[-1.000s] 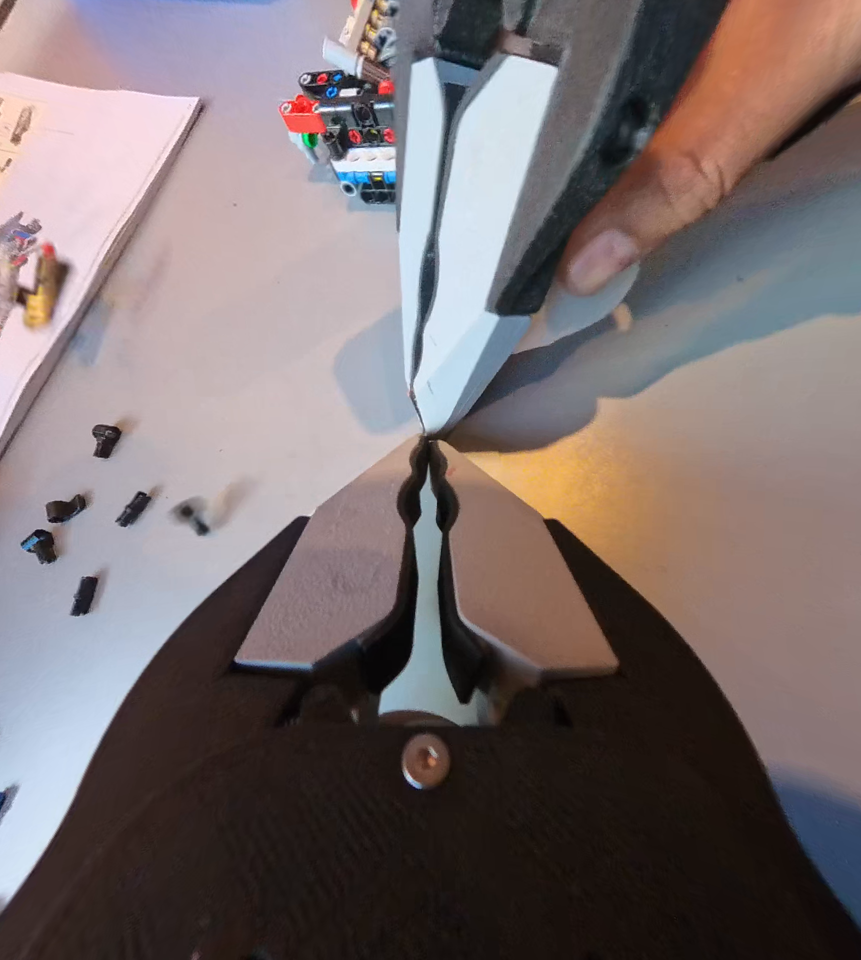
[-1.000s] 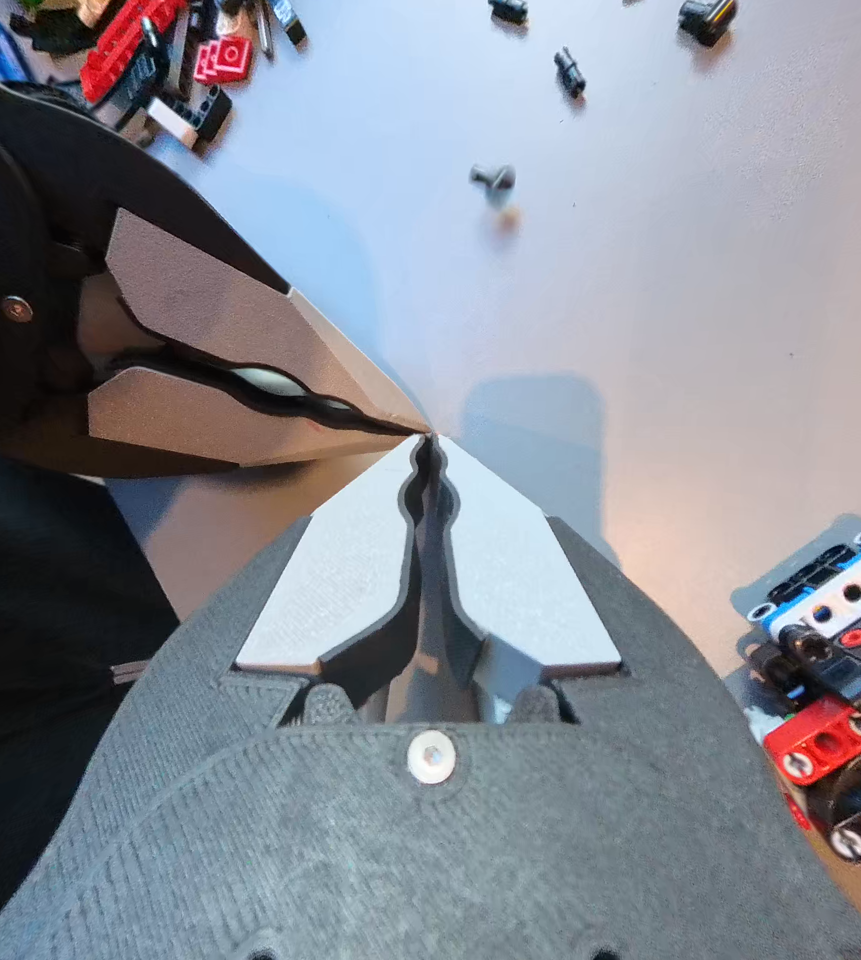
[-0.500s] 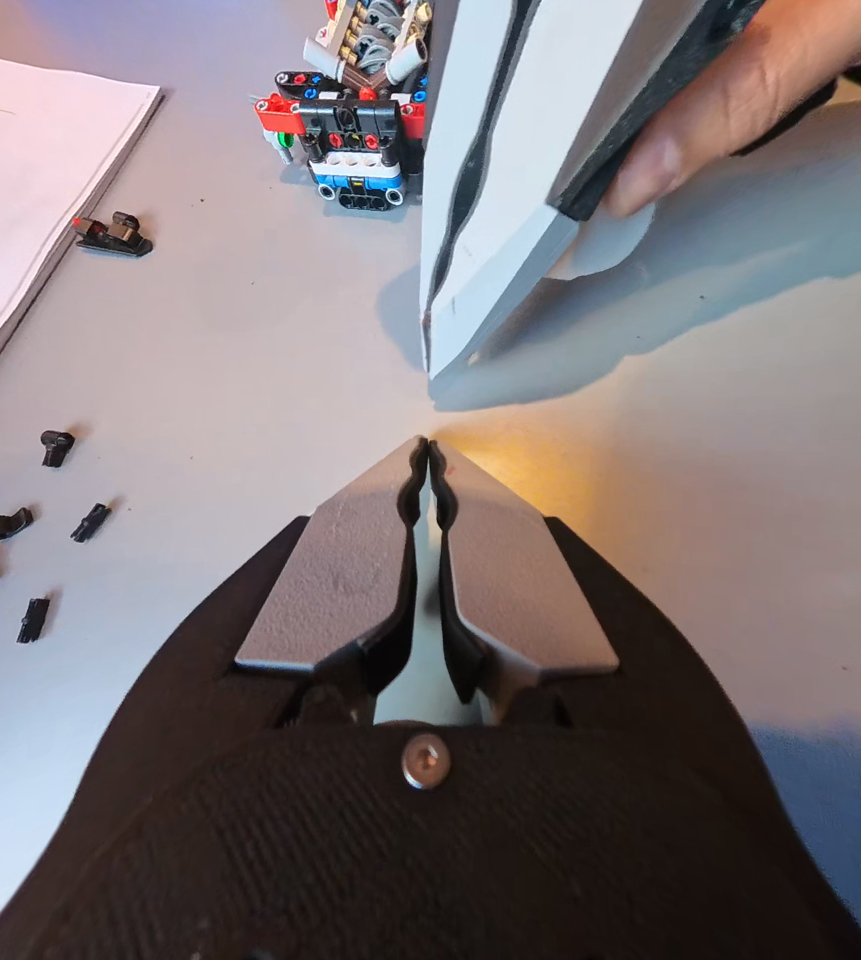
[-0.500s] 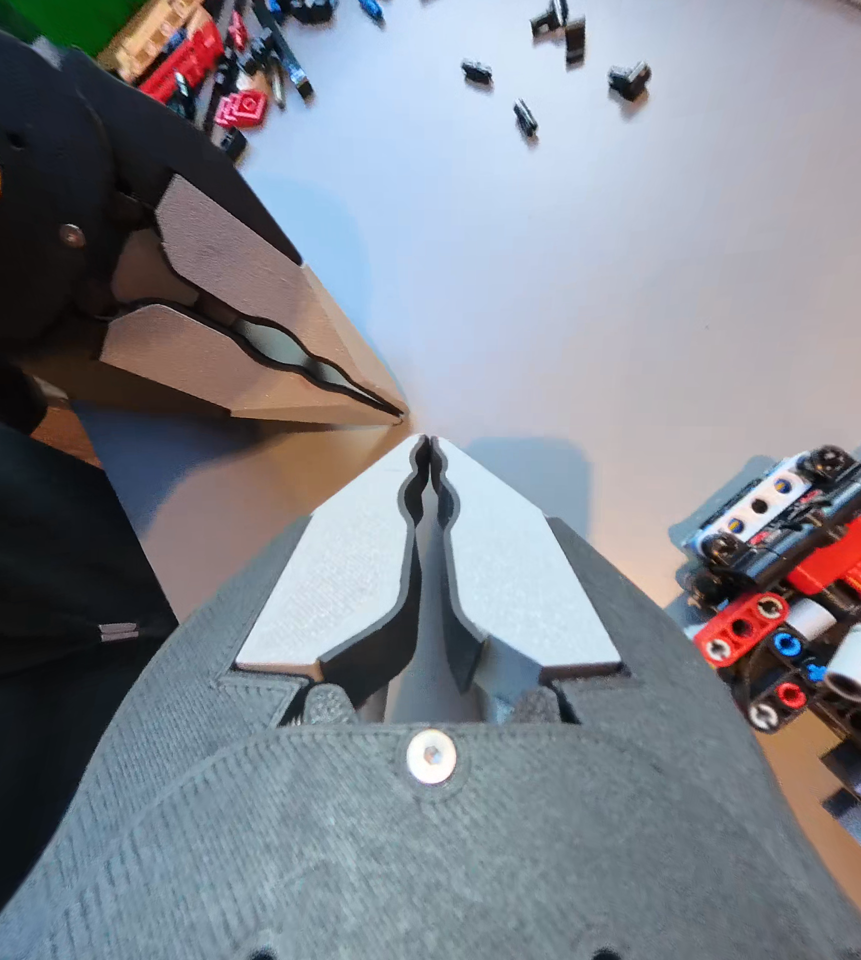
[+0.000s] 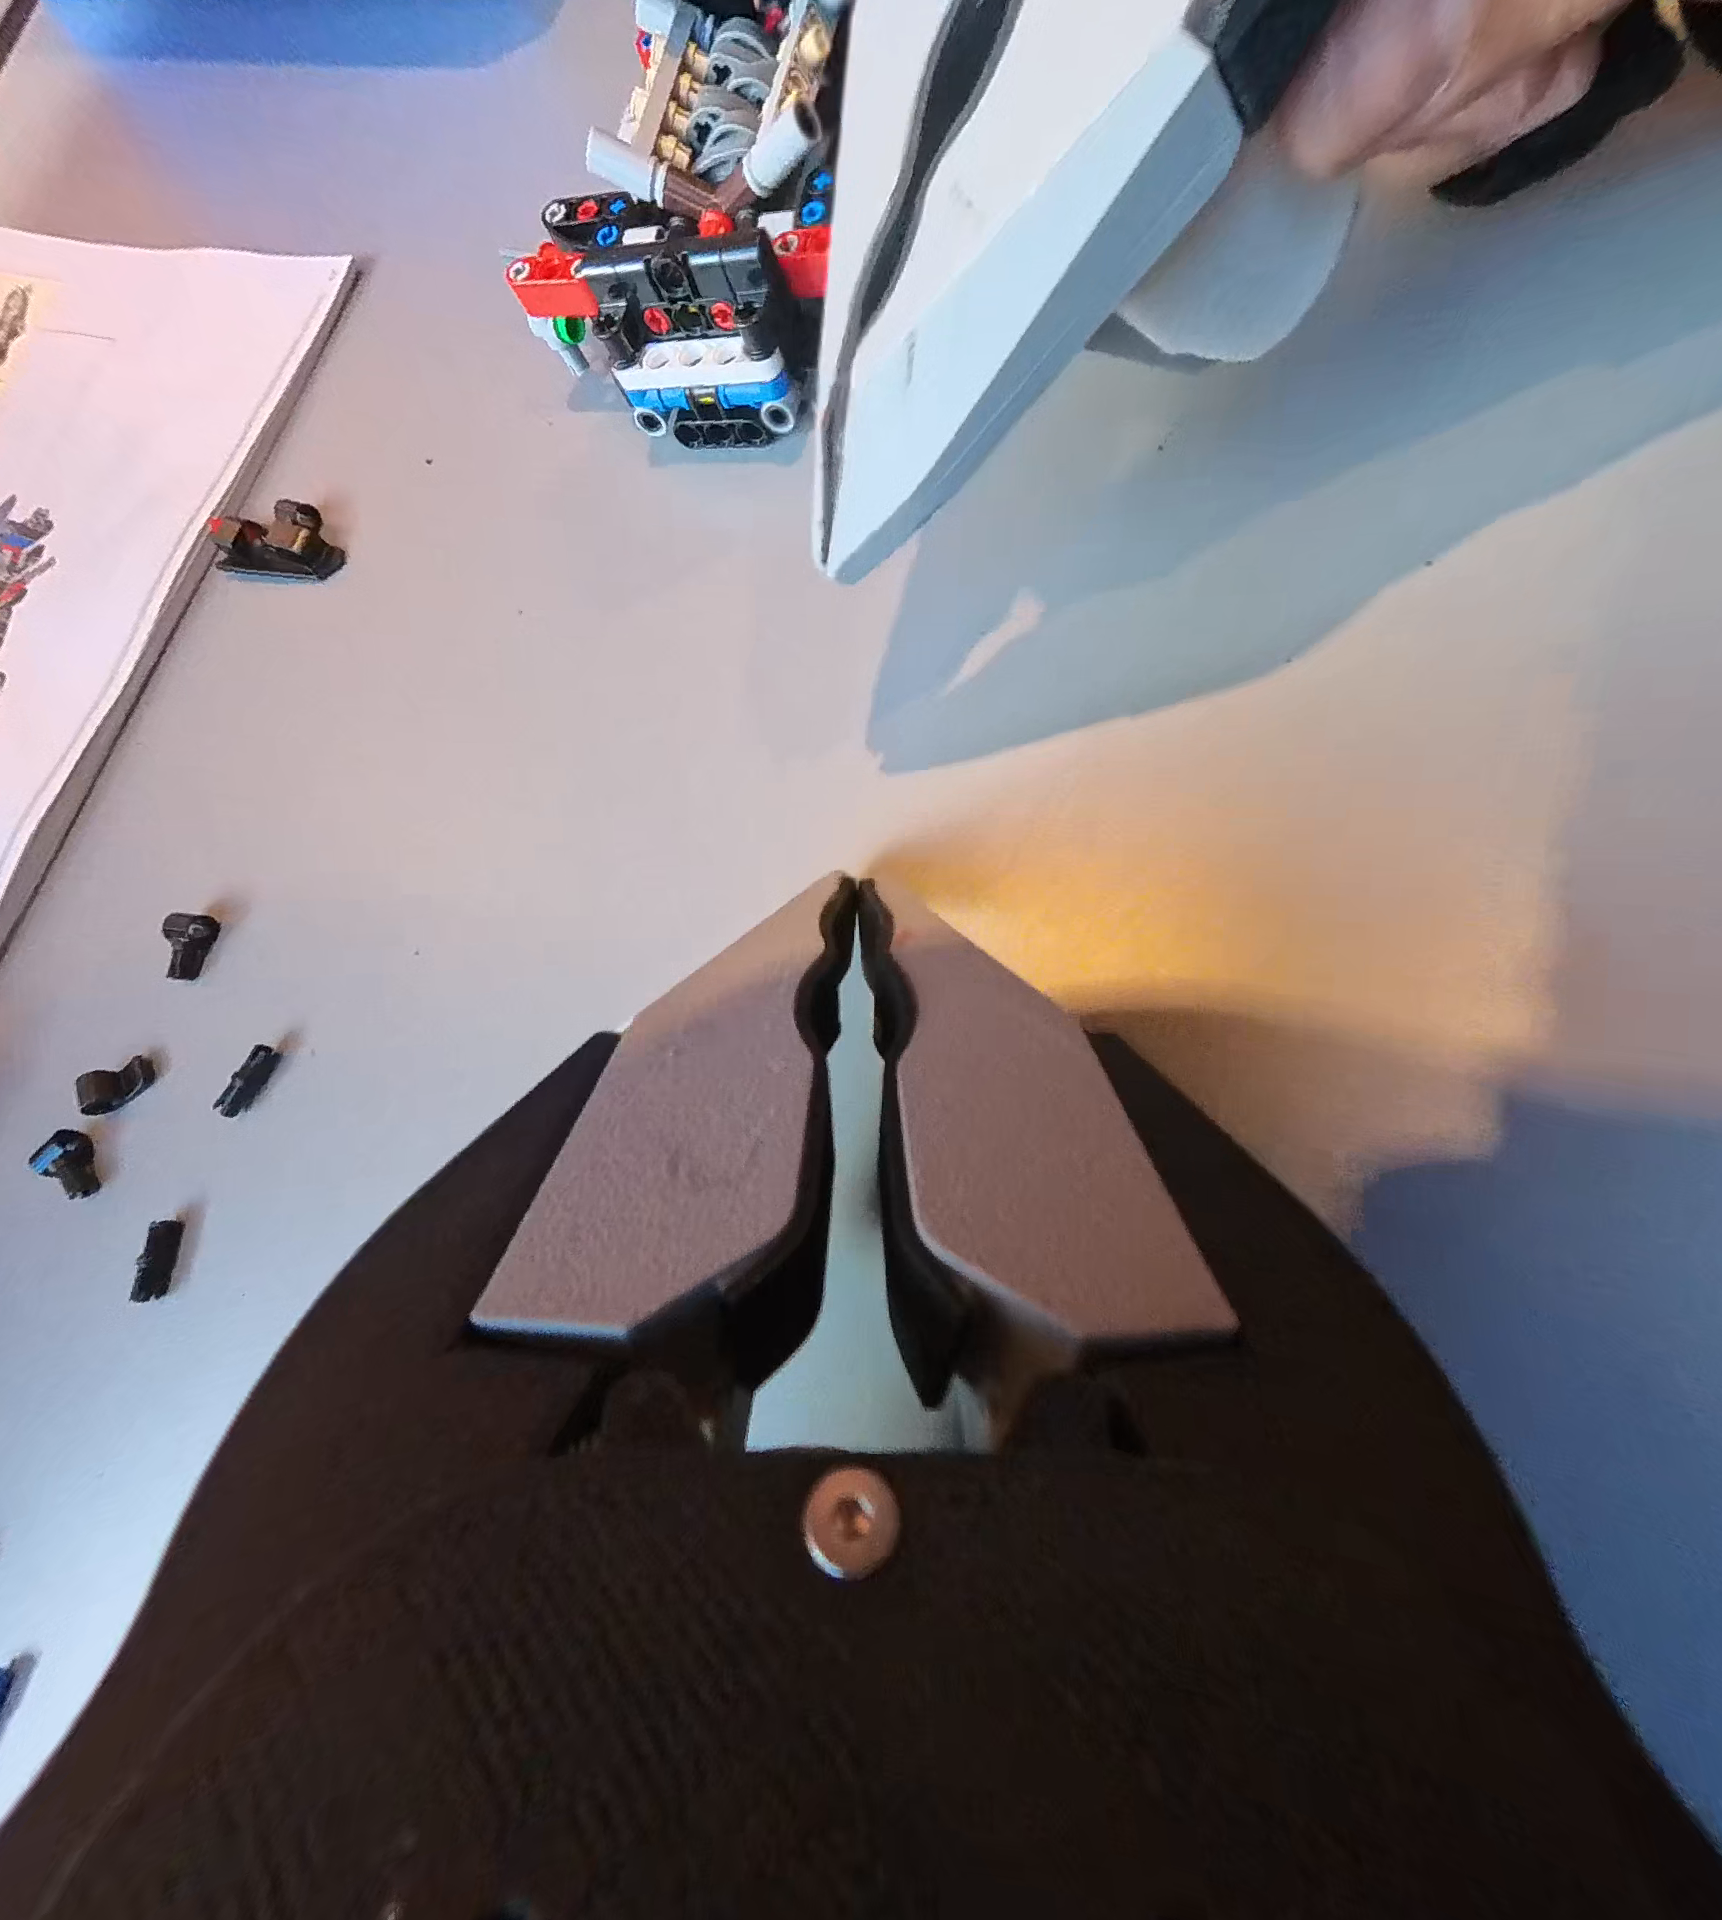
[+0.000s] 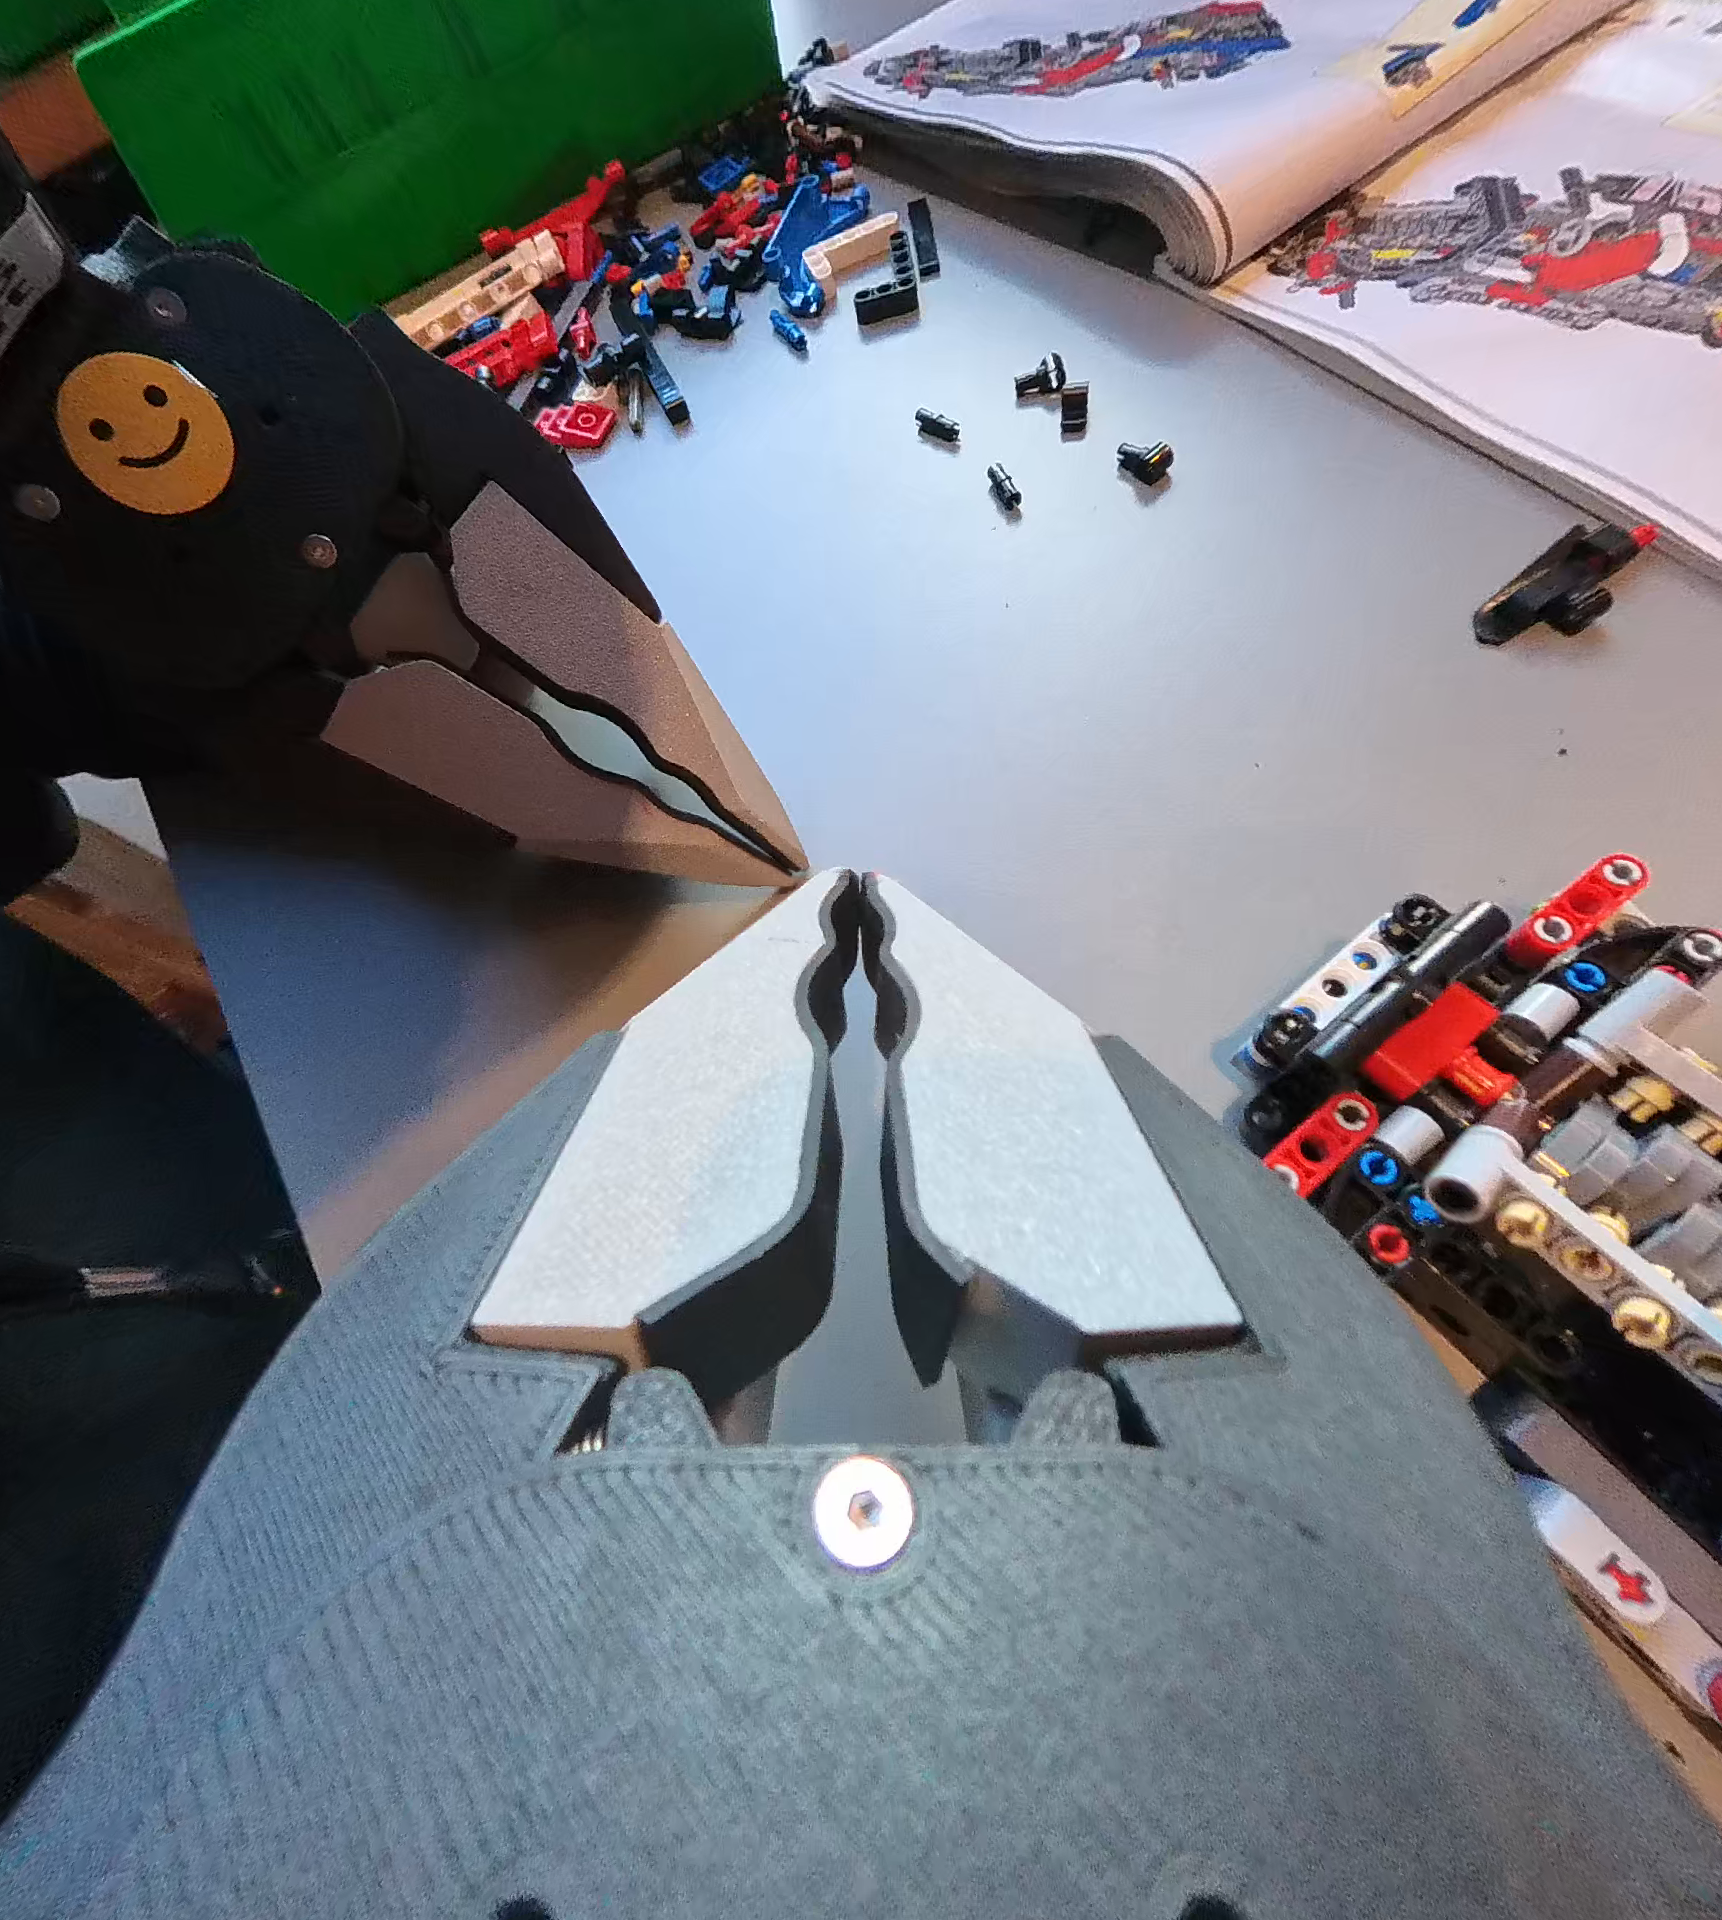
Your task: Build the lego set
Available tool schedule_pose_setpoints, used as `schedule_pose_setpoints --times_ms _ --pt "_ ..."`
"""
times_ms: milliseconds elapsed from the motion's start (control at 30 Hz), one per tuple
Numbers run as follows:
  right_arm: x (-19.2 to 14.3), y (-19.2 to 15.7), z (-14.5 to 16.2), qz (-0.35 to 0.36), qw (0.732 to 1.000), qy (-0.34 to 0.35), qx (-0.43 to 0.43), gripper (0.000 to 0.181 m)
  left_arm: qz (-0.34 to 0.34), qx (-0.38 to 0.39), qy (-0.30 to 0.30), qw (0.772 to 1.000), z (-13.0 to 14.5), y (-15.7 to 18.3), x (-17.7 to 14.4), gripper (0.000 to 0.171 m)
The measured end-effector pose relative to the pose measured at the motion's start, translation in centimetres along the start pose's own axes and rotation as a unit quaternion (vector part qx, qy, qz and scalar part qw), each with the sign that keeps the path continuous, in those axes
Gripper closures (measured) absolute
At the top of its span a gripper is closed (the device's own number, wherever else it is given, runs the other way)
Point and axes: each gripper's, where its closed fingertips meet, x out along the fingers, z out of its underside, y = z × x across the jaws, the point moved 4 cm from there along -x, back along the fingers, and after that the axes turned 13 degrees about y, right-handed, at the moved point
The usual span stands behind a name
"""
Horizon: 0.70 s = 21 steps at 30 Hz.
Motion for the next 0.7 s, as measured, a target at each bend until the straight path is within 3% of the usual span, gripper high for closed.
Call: schedule_pose_setpoints --times_ms 200,333,433,533,633,700 --pt "-1.1 0.1 0.0 -0.001 0.998 0.026 -0.057 0.181 -0.087 0.024 -0.018 0.996 0.2 -1.2 -0.1 0.166" --pt "-2.0 0.4 -0.1 0.005 0.994 0.042 -0.105 0.181 -0.145 -0.069 -0.028 0.987 0.7 -4.4 -1.3 0.148" --pt "-2.8 0.7 0.1 0.008 0.989 0.06 -0.133 0.181 -0.239 -0.165 -0.017 0.957 0.8 -11.0 -4.0 0.145" --pt "-3.4 0.8 -0.3 0.006 0.985 0.084 -0.151 0.181 -0.319 -0.273 0.015 0.908 1.9 -18.0 -5.9 0.145" --pt "-3.8 0.9 -0.5 0.007 0.979 0.1 -0.176 0.181 -0.335 -0.366 -0.018 0.868 4.5 -21.0 -5.2 0.142" --pt "-4.1 0.7 -0.6 -0.005 0.978 0.111 -0.176 0.181 -0.357 -0.375 -0.026 0.855 5.4 -21.9 -5.0 0.145"
